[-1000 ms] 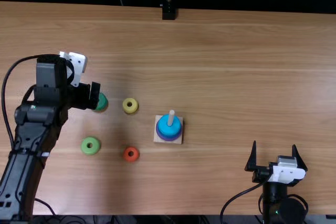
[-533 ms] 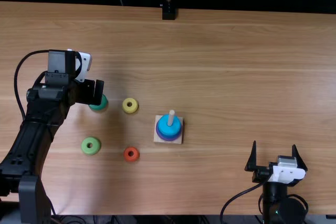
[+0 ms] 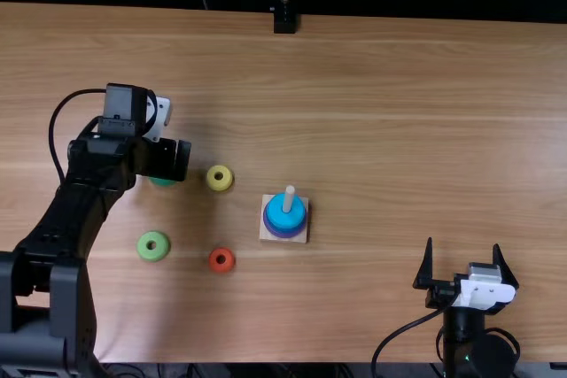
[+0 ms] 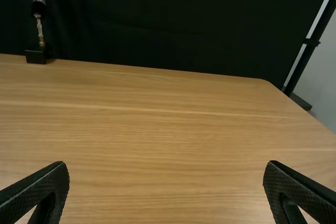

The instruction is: Build the Hanoi tower: stack the rings onto the peg from bottom to top in this color order: purple, dark blue, light blue, dark green, light green, yellow, orange.

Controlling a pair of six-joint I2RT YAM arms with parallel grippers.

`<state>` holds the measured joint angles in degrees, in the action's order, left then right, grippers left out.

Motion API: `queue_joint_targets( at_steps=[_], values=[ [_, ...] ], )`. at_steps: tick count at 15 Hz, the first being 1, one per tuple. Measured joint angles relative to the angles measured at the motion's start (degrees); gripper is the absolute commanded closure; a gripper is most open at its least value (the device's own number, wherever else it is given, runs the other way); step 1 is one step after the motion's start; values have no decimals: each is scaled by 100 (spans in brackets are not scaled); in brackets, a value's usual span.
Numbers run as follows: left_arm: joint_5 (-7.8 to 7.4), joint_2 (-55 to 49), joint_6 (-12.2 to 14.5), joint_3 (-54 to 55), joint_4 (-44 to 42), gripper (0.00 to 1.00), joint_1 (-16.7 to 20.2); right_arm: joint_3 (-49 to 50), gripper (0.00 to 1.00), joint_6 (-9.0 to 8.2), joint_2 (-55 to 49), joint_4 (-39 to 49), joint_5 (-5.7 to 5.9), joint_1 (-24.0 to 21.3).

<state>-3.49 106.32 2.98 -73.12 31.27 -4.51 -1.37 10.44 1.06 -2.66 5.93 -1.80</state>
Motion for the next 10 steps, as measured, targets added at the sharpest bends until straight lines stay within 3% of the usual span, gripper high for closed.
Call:
queue_joint_targets(
  at_steps=[10],
  values=[
    [9,546,-2,0,13,0,-37,0,0,2,0,2,0,0]
  ],
)
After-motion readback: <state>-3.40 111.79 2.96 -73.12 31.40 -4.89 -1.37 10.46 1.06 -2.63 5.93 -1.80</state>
